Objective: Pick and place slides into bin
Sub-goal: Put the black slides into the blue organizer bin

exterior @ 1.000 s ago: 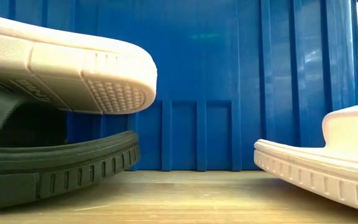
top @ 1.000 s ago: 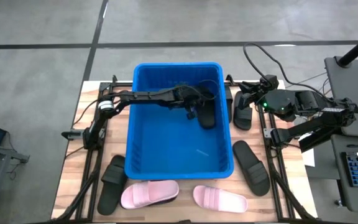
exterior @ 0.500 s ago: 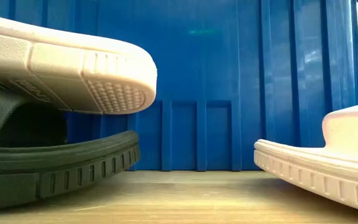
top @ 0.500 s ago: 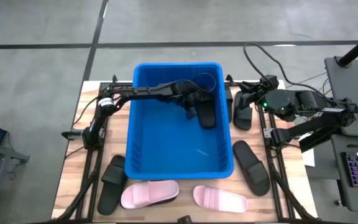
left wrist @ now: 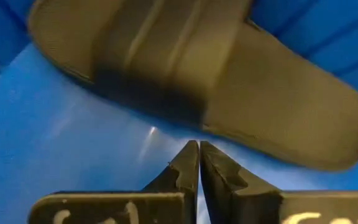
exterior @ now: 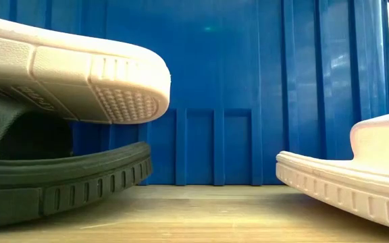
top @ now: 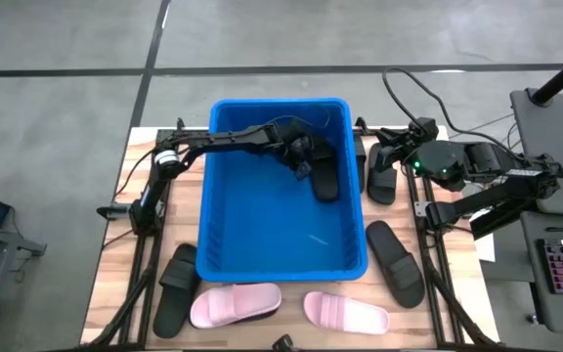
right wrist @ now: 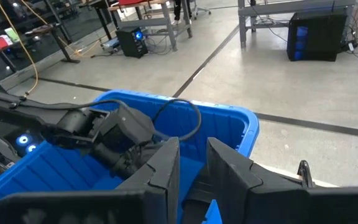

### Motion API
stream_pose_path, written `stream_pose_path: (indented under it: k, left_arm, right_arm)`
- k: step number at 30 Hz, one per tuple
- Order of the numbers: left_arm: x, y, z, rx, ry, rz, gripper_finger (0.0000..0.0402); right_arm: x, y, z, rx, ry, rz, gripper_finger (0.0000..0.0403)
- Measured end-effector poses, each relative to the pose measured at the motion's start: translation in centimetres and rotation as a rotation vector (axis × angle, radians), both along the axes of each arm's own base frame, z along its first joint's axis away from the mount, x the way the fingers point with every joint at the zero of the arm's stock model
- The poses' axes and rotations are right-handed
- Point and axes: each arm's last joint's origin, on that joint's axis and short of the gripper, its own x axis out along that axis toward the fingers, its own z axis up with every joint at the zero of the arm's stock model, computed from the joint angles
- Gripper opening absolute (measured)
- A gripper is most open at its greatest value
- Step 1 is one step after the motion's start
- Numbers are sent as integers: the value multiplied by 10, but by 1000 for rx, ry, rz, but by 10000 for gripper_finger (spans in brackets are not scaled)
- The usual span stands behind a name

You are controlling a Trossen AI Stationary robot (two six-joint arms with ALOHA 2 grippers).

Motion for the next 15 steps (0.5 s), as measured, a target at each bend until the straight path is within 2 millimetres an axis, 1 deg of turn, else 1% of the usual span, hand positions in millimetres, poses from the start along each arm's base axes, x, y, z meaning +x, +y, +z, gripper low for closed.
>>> stream_pose_path:
  k: [3, 6, 10, 12, 15]
  left_arm:
    - [0, 5, 2, -18, -35, 81, 0]
    - [-2, 9, 1, -37, -33, 168, 0]
    - [-1, 13, -10, -134, -42, 293, 0]
    - [1, 14, -15, -179, -55, 335, 0]
    - [3, 14, -13, -186, -84, 344, 0]
  right_arm:
    - [0, 0, 0, 0, 0, 0, 79]
    - [0, 0, 0, 0, 0, 0, 79]
    - [0, 0, 0, 0, -1, 0, 73]
    - [0, 0, 0, 1, -3, -1, 70]
    - [0, 0, 0, 1, -4, -1, 69]
